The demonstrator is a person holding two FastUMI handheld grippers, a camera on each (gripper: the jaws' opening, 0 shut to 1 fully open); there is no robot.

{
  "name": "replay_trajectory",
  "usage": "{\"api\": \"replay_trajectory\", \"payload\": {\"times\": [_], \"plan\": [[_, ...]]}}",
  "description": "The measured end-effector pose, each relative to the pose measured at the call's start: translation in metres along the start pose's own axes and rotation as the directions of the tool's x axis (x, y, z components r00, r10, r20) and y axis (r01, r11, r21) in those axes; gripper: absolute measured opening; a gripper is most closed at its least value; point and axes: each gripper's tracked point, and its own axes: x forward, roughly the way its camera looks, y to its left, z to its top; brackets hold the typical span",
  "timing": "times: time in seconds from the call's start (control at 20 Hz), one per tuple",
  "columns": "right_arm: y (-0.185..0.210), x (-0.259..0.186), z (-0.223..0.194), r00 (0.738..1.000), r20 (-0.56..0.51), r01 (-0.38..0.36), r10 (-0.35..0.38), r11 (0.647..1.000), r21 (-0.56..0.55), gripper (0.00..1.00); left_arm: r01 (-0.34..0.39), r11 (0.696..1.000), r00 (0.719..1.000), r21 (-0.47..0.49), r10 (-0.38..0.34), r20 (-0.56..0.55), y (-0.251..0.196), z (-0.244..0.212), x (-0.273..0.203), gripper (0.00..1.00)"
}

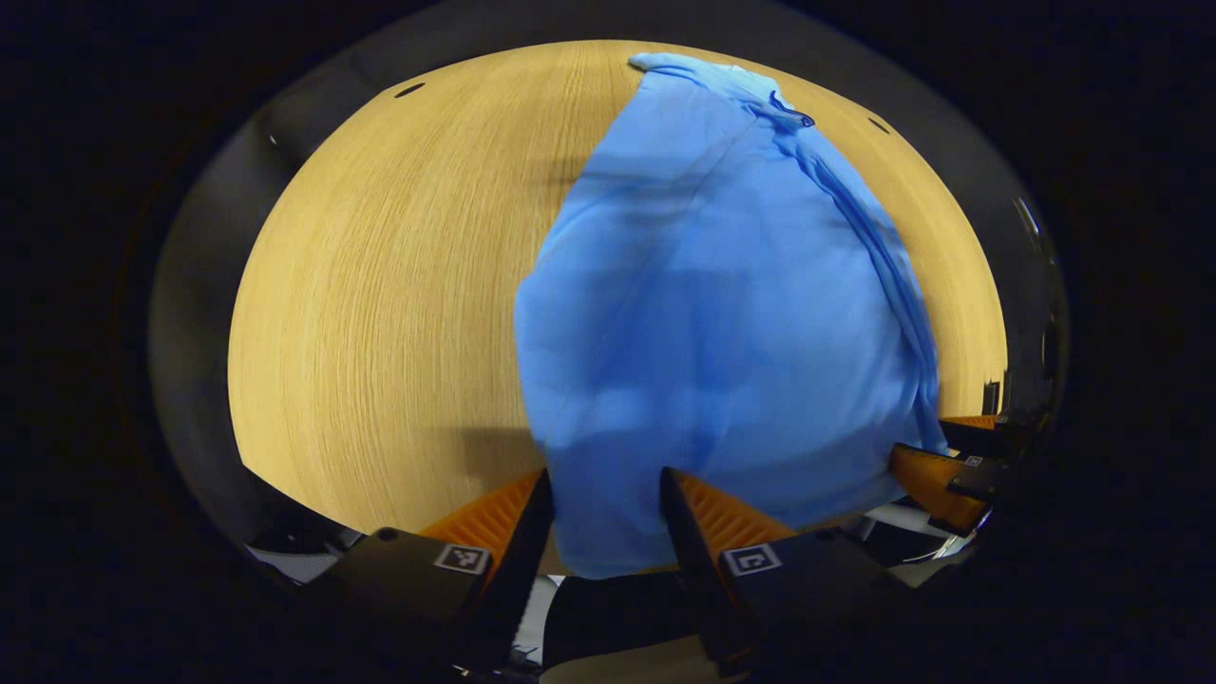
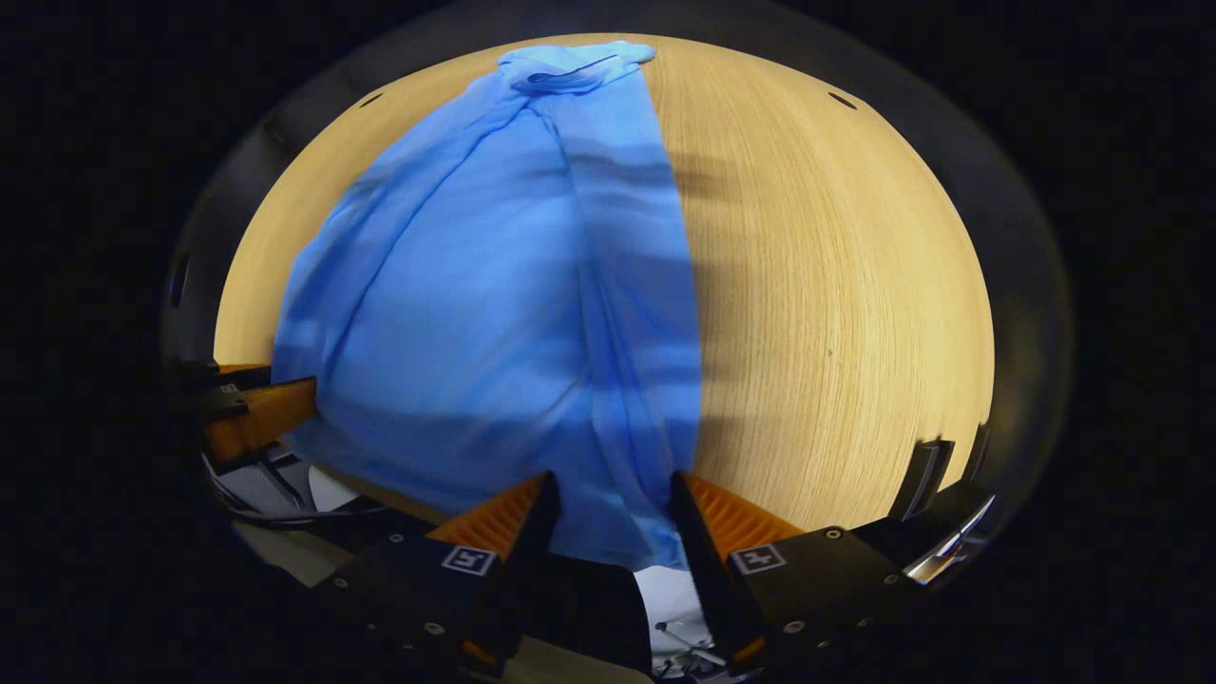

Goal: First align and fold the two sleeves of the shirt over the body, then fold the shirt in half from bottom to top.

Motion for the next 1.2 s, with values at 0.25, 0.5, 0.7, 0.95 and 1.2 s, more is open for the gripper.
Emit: {"api": "replay_trajectory", "payload": {"times": [0.25, 0.5, 0.7, 0.95, 1.2], "plan": [[0.001, 0.000, 0.002, 1.000, 0.011, -0.024, 0.024, 0.999, 0.031, 0.20, 0.068, 0.997, 0.998, -0.043, -0.068, 0.020, -0.010, 0.005, 0.001, 0.16], [0.002, -0.001, 0.004, 0.999, 0.014, -0.042, 0.042, 0.998, 0.037, 0.01, 0.150, 0.978, 0.988, -0.143, -0.143, 0.060, -0.015, 0.010, 0.001, 0.04], [0.003, -0.007, 0.015, 0.998, 0.006, -0.063, 0.063, 0.997, 0.044, 0.01, 0.134, 0.985, 0.989, -0.107, -0.126, 0.080, -0.015, 0.026, -0.005, 0.04], [-0.004, -0.025, 0.073, 0.993, 0.094, -0.078, 0.074, 0.996, 0.047, 0.01, 0.137, 0.988, 0.980, -0.067, -0.125, 0.156, -0.017, 0.078, -0.022, 0.04], [-0.016, -0.048, 0.149, 0.975, 0.207, -0.092, 0.077, 0.994, 0.062, 0.00, 0.148, 0.988, 0.961, -0.039, -0.134, 0.240, -0.016, 0.153, -0.037, 0.04]]}}
